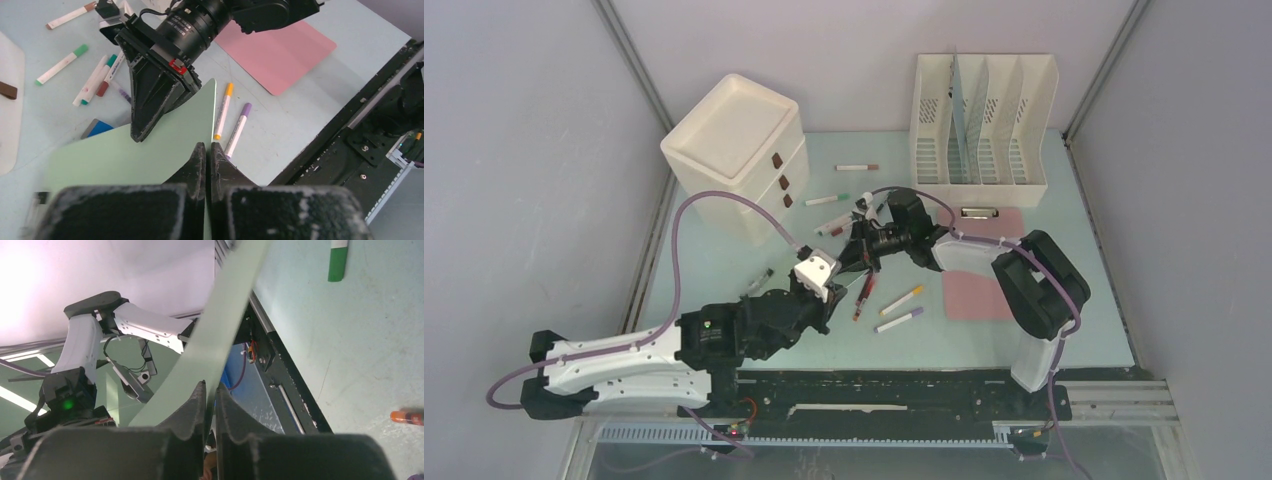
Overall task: Organize the desk
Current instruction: Pick up the folder from the center of the board.
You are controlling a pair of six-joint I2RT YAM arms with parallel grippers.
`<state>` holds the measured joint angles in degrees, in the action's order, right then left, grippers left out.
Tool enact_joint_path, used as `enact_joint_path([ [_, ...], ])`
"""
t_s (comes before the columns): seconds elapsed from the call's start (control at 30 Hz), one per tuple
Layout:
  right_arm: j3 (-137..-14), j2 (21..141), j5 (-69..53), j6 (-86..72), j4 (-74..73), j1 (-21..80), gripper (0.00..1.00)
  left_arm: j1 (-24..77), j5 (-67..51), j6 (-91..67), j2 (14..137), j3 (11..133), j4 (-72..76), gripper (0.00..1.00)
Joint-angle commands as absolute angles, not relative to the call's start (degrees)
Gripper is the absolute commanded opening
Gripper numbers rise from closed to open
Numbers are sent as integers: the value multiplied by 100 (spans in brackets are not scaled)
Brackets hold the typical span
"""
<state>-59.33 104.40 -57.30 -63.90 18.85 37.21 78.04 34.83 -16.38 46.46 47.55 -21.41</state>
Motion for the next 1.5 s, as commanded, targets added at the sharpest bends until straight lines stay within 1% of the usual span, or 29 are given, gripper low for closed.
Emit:
enact_joint_path([
  [0.0,-6112,10332,-6094,-6218,2053,3788,8,7822,3336,-1556,4570,4755,-1742,0],
  [0.07,-6107,10255,-6144,-6122,1982,3772,0,7822,3340,-1556,4505,4755,-1770,1],
  [0.13,-6114,10128,-6203,-6012,1906,3746,0,7825,3329,-1564,4418,4751,-1788,3],
  [0.17,-6113,10059,-6220,-5929,1854,3732,0,7827,3313,-1561,4381,4754,-1801,8],
  [0.3,-6101,9674,-6245,-5419,1404,3642,0,7826,3197,-1586,4159,4763,-1810,32],
  [0.4,-5946,9312,-6194,-5145,1263,3470,0,7824,3112,-1645,3988,4764,-1799,59],
  [0.43,-5922,9184,-6181,-5025,1186,3402,0,7827,3064,-1662,3933,4758,-1789,66],
  [0.6,-5789,8594,-6192,-4495,743,2954,0,7823,2897,-1713,3593,4751,-1647,91],
  [0.67,-5655,8332,-6242,-4384,754,2699,0,7823,2926,-1731,3386,4718,-1547,99],
  [0.87,-5380,7372,-6449,-4318,857,1704,0,7760,3020,-1679,2666,4399,-956,100],
  [0.93,-5251,7038,-6483,-4304,977,1316,0,7624,2867,-1702,2493,4252,-708,100],
  [1.0,-5118,6675,-6511,-4311,1221,859,0,7316,2516,-1871,2417,4112,-467,100],
  [1.1,-5035,6163,-6686,-4391,1490,-5,0,6424,1453,-2470,2429,3717,243,100],
  [1.2,-4887,5681,-6804,-4568,1760,-675,0,5427,19,-3289,2761,3181,1451,100],
  [1.27,-4748,5349,-6843,-4780,2045,-962,0,4935,-545,-3733,3146,2912,2278,100],
  [1.37,-4566,5019,-6822,-4787,2237,-1171,0,4724,-927,-4108,3807,2799,3436,99],
  [1.47,-4422,4877,-6843,-4912,2449,-1238,0,4716,-970,-4291,4241,2821,4333,99],
])
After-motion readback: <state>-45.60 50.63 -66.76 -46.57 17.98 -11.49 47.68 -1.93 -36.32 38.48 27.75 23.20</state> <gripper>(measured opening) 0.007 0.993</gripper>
